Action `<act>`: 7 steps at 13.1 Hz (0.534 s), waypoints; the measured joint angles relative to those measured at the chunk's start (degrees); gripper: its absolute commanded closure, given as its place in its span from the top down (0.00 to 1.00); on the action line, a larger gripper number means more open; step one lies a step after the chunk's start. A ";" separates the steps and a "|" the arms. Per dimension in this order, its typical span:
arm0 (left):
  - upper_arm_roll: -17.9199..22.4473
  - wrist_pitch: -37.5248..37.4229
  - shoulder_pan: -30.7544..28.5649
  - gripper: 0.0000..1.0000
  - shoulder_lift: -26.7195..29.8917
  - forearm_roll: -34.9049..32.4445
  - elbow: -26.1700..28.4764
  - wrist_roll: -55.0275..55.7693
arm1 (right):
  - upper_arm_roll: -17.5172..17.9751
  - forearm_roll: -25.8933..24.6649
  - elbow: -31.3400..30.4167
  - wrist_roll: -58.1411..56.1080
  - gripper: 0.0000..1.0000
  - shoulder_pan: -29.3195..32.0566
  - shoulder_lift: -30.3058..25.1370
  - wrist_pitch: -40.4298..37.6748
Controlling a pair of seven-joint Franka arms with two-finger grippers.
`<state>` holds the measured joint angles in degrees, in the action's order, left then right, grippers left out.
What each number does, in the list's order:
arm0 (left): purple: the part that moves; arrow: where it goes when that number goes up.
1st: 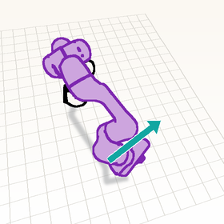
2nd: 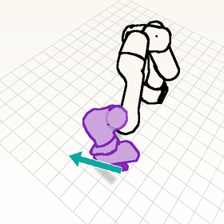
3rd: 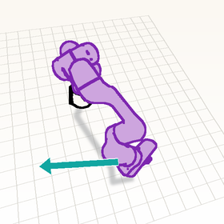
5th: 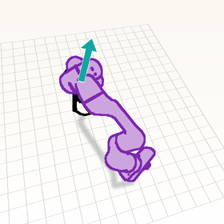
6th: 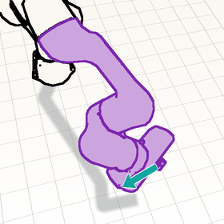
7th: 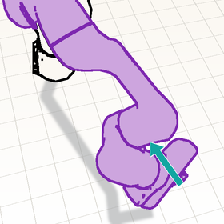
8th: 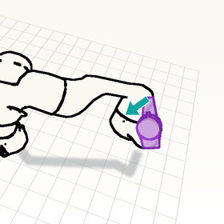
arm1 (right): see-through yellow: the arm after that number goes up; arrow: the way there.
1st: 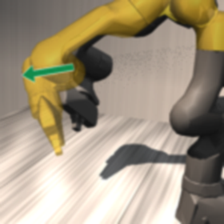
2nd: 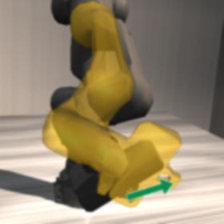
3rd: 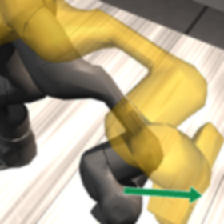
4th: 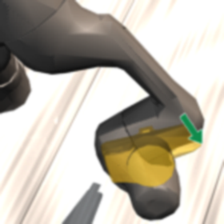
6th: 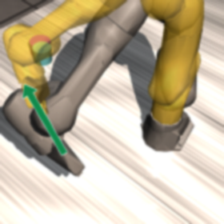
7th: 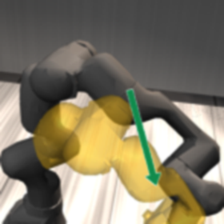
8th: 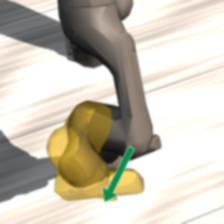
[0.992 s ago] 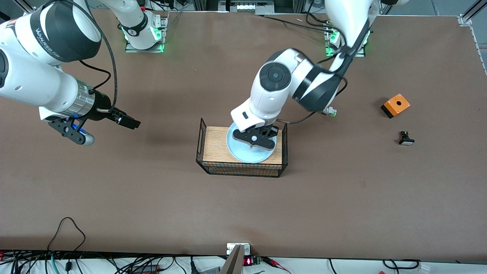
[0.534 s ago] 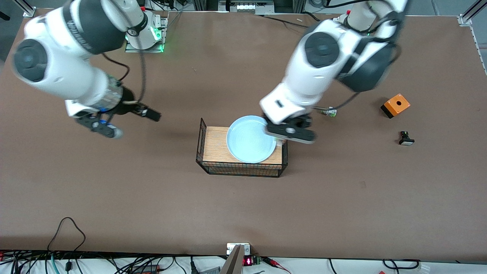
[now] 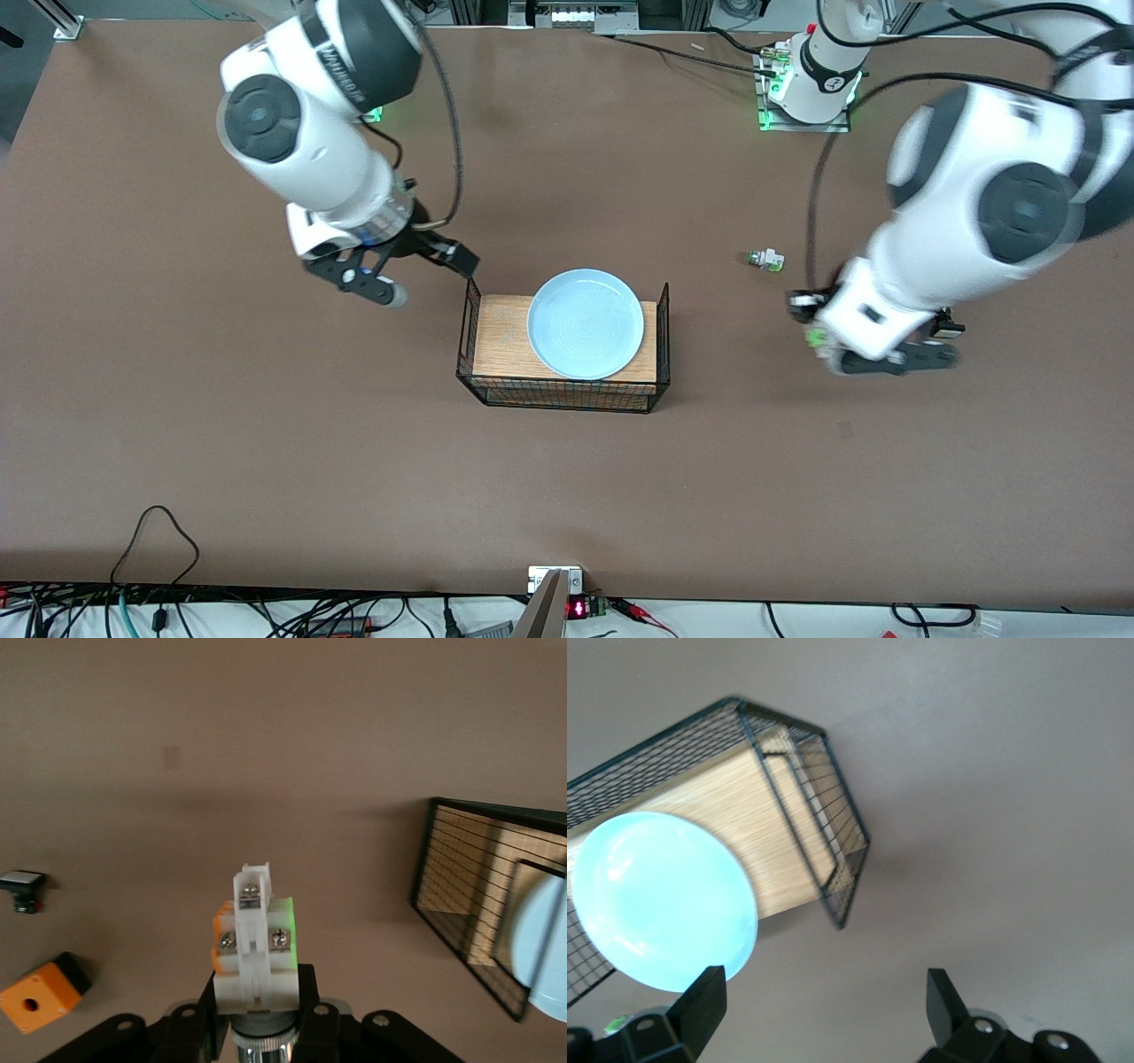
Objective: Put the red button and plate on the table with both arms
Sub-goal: 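Lift the button with the left gripper while the right gripper grips the plate, then lift the plate with the right gripper while the left gripper carries the button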
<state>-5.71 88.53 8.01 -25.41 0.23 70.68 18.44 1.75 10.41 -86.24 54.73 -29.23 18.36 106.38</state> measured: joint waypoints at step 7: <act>-0.25 -0.13 -9.89 0.00 -0.14 1.04 2.16 -9.30 | -0.01 -0.07 -0.08 11.12 1.00 -7.36 6.64 11.18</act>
<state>-5.97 88.40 -1.88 -25.54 1.27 72.84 9.14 1.74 10.34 -86.32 65.84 -36.58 25.00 117.56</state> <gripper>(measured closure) 0.665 0.000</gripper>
